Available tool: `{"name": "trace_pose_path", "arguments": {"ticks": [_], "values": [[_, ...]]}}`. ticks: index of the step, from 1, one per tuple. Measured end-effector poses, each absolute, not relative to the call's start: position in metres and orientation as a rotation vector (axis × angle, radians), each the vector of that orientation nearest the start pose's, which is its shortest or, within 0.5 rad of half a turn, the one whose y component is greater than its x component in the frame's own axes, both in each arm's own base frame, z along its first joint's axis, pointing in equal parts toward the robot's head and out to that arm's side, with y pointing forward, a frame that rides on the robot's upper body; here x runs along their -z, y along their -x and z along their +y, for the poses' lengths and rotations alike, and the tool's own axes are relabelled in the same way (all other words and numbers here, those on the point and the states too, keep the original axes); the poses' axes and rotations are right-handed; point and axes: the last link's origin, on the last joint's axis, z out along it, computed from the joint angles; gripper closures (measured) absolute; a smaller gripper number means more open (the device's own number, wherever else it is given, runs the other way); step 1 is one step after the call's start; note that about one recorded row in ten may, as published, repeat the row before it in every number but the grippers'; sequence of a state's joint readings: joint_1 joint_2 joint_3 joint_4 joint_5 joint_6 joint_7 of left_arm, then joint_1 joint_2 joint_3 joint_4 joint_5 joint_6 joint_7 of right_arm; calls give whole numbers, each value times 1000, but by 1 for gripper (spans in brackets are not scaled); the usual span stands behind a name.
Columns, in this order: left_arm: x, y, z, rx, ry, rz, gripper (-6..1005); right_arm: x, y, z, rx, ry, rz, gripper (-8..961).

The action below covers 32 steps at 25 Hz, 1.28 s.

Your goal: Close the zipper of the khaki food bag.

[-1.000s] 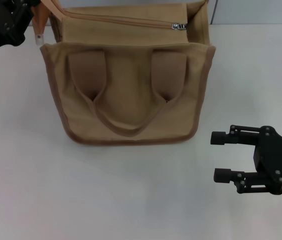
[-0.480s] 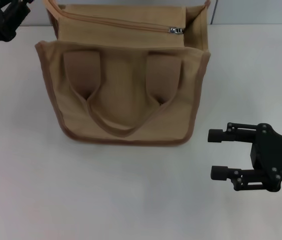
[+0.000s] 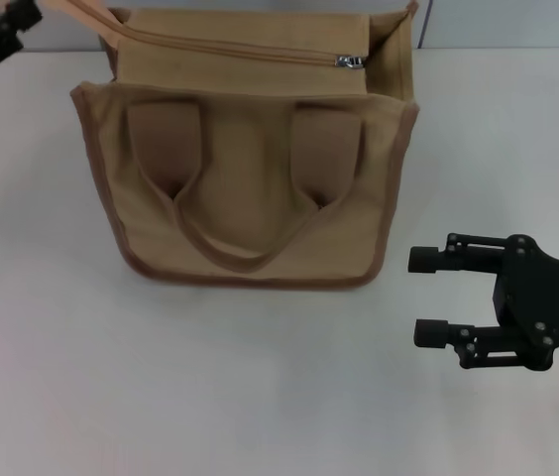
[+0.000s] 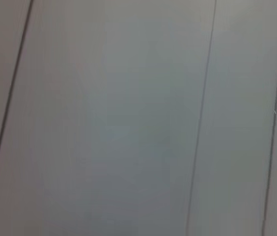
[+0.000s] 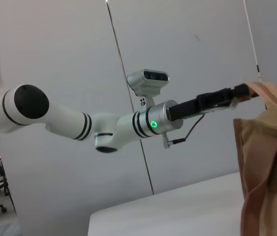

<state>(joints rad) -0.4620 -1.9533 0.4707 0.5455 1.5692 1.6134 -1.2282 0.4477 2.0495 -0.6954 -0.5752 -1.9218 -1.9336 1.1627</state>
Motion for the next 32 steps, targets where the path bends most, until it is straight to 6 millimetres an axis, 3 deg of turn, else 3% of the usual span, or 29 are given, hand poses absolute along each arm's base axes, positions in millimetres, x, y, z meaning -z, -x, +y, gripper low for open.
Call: {"name": "trace_pose_path", "arguments": {"ticks": [6,11,16,22,27,32], "values": [[-130,292,321,963,2335,-379,315,-10,-255,269,-1084,2898,342,212],[-140,285,295,1030,2449,-280,195,-9,-252,271,-1085,2908,329,212],[-106,275,281,1039,2684,-259,170,-5,-246,273,-1095,2915,294,213],[-47,266,268,1020,2943,-313,170,0,-246,273,-1073,2926,272,213],[-28,273,263,983,2958,-338,170,10,-248,272,-1049,2934,252,213],[-25,277,263,967,2940,-355,170,19,-248,272,-1048,2931,235,212]]}}
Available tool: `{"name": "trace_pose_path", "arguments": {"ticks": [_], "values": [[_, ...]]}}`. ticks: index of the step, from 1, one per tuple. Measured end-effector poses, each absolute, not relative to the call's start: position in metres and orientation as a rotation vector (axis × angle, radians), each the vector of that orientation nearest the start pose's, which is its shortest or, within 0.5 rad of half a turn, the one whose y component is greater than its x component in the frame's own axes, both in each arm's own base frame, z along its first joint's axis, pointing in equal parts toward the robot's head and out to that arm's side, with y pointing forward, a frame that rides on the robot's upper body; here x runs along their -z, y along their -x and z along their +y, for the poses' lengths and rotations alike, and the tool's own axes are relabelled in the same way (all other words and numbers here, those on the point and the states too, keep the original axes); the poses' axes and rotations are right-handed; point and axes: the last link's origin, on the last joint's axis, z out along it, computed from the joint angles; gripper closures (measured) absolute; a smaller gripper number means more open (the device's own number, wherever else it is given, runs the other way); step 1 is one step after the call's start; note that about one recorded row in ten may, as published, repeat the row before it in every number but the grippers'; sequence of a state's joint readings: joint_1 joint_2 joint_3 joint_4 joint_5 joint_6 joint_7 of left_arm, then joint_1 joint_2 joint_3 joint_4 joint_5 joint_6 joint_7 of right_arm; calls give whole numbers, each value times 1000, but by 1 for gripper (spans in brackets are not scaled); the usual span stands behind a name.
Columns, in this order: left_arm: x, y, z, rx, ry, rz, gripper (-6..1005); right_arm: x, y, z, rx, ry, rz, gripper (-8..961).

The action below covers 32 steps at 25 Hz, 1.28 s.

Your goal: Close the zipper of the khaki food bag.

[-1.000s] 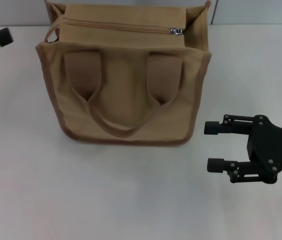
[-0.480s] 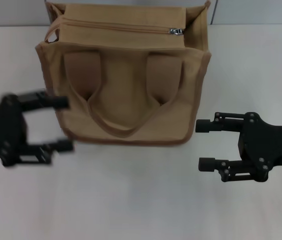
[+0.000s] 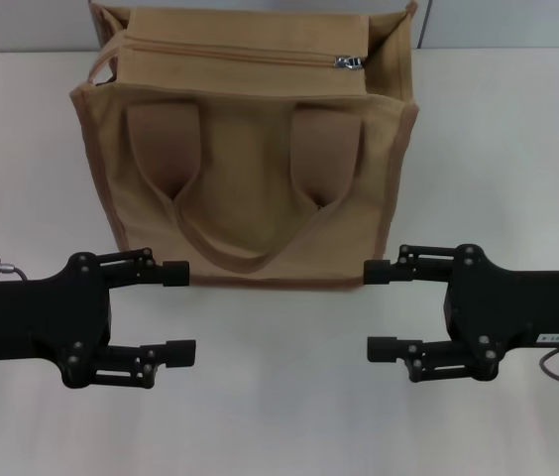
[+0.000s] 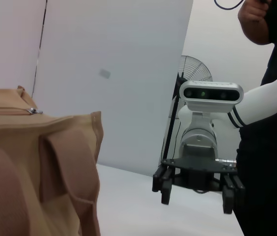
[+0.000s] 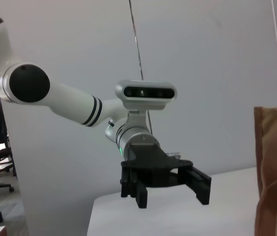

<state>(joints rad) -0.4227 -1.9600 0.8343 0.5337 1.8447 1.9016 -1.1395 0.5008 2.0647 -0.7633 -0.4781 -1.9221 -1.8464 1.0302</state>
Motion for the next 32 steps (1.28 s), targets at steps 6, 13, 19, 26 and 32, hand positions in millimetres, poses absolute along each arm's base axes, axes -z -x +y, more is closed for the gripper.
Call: {"name": "trace_pose_path", "arguments": {"ticks": [6,13,19,26,32], "values": [[-24,278,260,976,2940,-346,170,22,-249,271,-1025,2944,227,212],[-24,279,258,992,2916,-327,170,22,-247,271,-1034,2950,217,212],[-23,279,258,995,2916,-327,170,22,-247,271,-1035,2951,217,212],[-22,278,258,996,2916,-308,170,22,-247,271,-1037,2951,223,212],[-21,277,258,994,2916,-305,170,22,-248,270,-1040,2950,230,212]]}}
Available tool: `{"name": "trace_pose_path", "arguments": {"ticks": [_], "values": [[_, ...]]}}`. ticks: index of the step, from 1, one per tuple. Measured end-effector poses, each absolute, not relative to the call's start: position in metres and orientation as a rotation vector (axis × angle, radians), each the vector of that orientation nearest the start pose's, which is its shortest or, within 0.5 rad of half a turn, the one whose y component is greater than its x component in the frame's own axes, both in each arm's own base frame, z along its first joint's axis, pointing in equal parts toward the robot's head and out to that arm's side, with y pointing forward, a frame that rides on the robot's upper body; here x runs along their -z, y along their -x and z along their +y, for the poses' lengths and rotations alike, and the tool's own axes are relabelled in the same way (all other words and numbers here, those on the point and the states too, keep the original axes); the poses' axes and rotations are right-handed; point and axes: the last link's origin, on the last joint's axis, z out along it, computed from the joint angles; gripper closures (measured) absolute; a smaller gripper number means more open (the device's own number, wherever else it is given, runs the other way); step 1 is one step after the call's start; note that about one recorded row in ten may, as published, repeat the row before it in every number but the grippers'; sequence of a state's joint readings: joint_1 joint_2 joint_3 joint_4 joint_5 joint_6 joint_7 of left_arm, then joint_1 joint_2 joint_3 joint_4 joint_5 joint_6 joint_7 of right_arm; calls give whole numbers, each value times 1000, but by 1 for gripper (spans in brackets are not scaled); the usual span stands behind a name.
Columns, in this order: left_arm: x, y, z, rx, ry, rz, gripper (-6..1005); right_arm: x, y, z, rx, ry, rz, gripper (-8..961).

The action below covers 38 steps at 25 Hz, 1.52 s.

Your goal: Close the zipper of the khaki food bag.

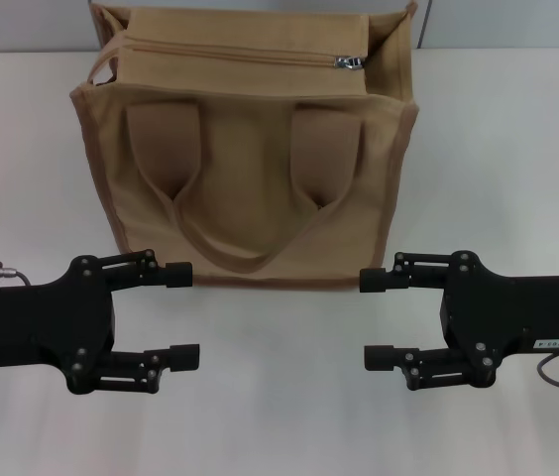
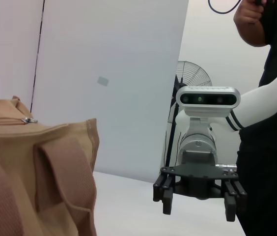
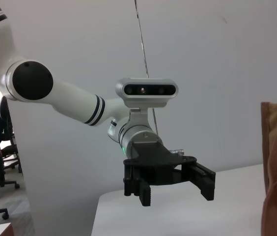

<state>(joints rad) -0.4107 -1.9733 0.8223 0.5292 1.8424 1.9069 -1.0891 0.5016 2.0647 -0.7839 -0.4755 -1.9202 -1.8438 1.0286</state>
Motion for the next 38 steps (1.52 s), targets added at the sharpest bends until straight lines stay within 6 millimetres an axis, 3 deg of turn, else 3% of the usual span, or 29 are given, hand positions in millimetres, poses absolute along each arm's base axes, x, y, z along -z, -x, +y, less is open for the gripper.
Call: {"name": "trace_pose_path", "arguments": {"ticks": [38], "values": [[-21,277,258,1009,2908,-302,170,21,-248,267,-1072,2941,244,212]]}}
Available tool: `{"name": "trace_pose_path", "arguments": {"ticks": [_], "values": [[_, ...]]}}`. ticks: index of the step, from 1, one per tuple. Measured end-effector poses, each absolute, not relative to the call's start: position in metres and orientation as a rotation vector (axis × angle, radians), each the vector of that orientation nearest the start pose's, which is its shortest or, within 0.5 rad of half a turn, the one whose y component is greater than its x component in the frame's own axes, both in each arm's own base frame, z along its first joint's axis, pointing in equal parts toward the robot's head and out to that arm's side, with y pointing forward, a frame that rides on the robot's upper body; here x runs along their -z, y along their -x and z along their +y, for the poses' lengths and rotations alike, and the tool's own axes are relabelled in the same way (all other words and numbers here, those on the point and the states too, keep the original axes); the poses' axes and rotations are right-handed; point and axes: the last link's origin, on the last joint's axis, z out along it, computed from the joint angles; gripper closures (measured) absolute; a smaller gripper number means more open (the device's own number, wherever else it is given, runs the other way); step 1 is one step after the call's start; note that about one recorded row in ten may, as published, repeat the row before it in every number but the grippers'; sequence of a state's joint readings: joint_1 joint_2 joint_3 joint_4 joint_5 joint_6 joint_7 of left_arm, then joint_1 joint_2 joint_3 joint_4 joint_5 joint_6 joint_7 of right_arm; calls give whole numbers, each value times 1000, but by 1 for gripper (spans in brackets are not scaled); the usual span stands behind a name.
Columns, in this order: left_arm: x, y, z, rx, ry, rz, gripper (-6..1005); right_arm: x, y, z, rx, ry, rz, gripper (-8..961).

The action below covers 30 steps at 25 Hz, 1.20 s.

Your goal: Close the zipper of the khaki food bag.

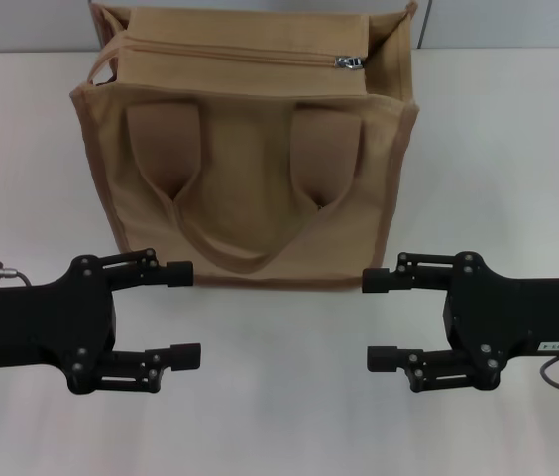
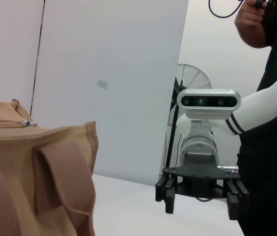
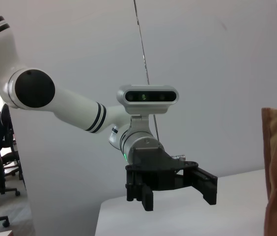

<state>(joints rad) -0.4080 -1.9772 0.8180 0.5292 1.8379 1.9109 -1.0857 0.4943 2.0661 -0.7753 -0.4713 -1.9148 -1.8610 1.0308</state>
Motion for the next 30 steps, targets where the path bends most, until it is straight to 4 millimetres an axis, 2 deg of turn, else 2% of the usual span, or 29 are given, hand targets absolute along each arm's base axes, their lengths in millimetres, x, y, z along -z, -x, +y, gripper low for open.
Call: {"name": "trace_pose_path", "arguments": {"ticks": [30], "values": [[-18,278,258,991,2894,-264,170,29,-243,270,-1108,2917,300,212]]}}
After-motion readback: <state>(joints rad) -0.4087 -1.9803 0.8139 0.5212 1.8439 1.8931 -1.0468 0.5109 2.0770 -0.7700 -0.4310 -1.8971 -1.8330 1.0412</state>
